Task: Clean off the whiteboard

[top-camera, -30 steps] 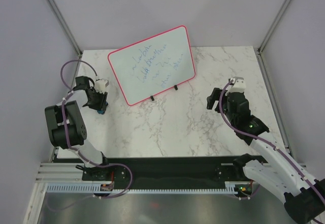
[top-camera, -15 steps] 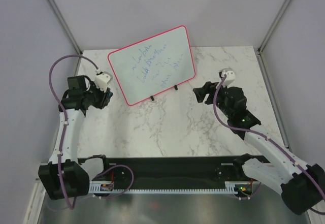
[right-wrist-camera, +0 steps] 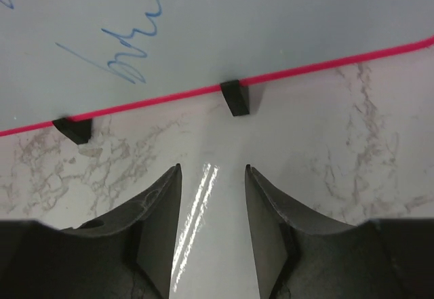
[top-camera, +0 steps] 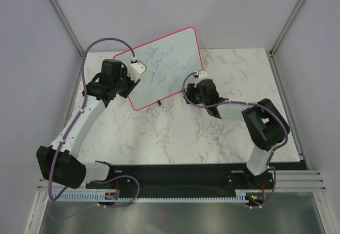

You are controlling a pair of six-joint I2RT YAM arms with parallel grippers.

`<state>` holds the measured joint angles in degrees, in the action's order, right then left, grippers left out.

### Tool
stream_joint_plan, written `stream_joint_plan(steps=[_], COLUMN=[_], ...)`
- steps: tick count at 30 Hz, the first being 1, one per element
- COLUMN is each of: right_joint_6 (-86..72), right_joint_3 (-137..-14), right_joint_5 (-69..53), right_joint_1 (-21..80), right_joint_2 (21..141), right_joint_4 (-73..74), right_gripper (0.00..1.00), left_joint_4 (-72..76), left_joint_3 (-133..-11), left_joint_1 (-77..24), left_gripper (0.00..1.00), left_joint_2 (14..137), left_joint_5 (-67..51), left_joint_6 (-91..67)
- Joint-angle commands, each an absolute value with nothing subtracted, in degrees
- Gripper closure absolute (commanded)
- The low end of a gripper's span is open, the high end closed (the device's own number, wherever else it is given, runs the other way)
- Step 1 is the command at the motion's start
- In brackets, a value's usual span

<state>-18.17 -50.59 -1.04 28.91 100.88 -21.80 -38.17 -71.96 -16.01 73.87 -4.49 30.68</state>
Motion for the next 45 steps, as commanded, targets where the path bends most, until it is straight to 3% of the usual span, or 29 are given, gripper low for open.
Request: stream_joint_plan(steps=[1, 6, 8, 11, 15, 17, 19, 23, 34, 45], right_joint_6=[-18.5, -17.3, -14.1, -10.6, -10.7, -12.8, -13.5, -5.3, 18.8, 15.4], right_joint_3=[-57.6, -49.1, -47.0, -48.1, -50.8, -53.0, -52.4, -52.3, -54.5, -55.0], right_joint_5=[-0.3, -1.6, -9.7, -25.0, -27.5, -28.8, -37.6, -47.8, -49.0, -45.1], right_joint_1=[30.8, 31.3, 31.4, 31.3, 30.3, 30.2, 30.7, 32.0, 39.5, 45.5], right_joint_2=[104.3, 98.1, 93.7, 87.3, 79.3, 76.2, 74.6, 71.2, 67.2, 69.2], right_joint_4=[-23.7, -34.0, -36.7, -32.6, -23.0, -19.3, -21.2, -20.0, -5.8, -5.9], right_gripper=[0.51, 0.49, 0.44, 0.36, 0.2, 0.18, 0.16, 0.15, 0.1, 0.1], left_joint_4=[-34.8, -34.4, -34.6, -35.9, -37.6, -38.1, -40.2, -46.9, -53.2, -52.7], left_joint_3=[-74.0, -73.5, -71.9, -69.4, -67.8, -66.5, -66.7, -68.6, -66.7, -66.8], left_joint_1=[-16.4, -16.9, -16.9, -17.2, -17.6, -17.9, -18.5, -20.9, -29.7, -32.9], left_gripper=[0.98, 0.98, 0.98, 0.98, 0.98, 0.98, 0.98, 0.98, 0.98, 0.98], left_joint_2=[76.1, 75.6, 73.7, 69.6, 65.0, 63.5, 62.7, 62.8, 60.6, 61.2], left_joint_5=[-0.6, -7.9, -14.6, -26.2, -33.0, -35.2, -38.9, -45.8, -40.4, -38.1], left_joint_6=[28.7, 30.7, 33.0, 36.2, 38.8, 40.9, 44.3, 48.2, 50.7, 49.9])
